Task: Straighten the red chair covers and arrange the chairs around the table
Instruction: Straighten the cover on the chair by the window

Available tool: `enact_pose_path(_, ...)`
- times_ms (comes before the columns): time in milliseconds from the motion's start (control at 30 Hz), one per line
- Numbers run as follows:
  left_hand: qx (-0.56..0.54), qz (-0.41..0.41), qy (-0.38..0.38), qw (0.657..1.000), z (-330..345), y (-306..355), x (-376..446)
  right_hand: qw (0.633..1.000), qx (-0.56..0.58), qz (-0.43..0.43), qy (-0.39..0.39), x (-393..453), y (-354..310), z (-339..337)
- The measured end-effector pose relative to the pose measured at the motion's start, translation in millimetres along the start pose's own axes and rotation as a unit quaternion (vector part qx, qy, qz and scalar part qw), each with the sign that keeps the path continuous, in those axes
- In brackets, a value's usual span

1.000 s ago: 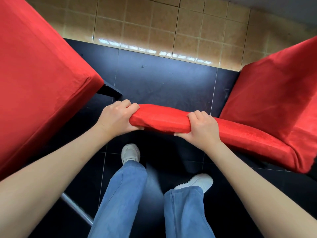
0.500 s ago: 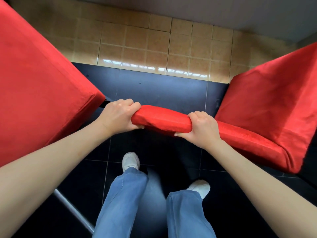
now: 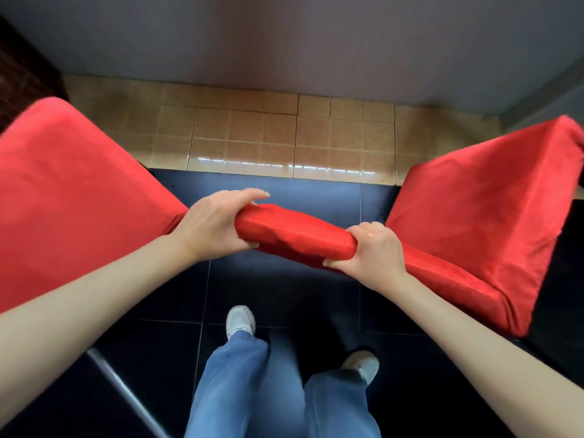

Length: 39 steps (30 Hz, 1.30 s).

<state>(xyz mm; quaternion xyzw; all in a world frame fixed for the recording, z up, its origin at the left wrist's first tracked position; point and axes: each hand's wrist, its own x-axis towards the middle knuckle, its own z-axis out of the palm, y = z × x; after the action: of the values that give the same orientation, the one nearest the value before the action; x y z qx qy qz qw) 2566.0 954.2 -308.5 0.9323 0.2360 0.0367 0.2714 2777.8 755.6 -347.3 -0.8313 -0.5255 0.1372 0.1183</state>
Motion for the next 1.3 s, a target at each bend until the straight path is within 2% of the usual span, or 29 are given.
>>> enact_pose_path(100,-0.057,-0.104,-0.054,0.991,-6,16,-2,0.999,-0.022,-0.025,-0.015,-6,3,-12)
enact_pose_path(167,-0.026,-0.105,-0.103,0.989,-11,28,-1,0.998,-0.034,-0.031,-0.036,-10,5,-20)
enact_pose_path(267,0.041,-0.081,-0.13,0.987,-24,49,6,0.998,-0.031,-0.037,-0.04,-14,8,-37)
enact_pose_path(333,0.073,-0.037,-0.113,0.99,-32,62,11,0.999,-0.022,-0.036,-0.032,-19,13,-52)
enact_pose_path(400,0.051,0.006,-0.037,0.998,-37,77,7,0.999,-0.015,-0.038,-0.014,-26,21,-69)
enact_pose_path(467,-0.045,-0.021,0.047,0.998,-37,91,-2,0.999,-0.009,-0.04,-0.007,-32,30,-87)
enact_pose_path(533,-0.151,-0.075,0.079,0.982,-37,108,-8,0.999,-0.004,-0.044,-0.007,-38,39,-102)
enact_pose_path(600,-0.174,-0.071,0.07,0.98,-36,119,-6,0.999,-0.006,-0.049,-0.001,-45,46,-111)
enact_pose_path(700,-0.138,-0.048,0.044,0.988,-46,135,1,0.999,-0.017,-0.036,-0.006,-55,53,-120)
enact_pose_path(1067,-0.044,0.035,0.037,0.998,-74,235,13,0.999,0.005,0.04,-0.009,-107,79,-187)
enact_pose_path(1200,-0.028,0.059,0.046,0.997,-79,273,18,0.994,0.055,0.077,-0.059,-123,91,-207)
enact_pose_path(1300,-0.02,0.071,0.059,0.996,-76,294,16,0.996,0.017,0.082,-0.042,-135,99,-217)
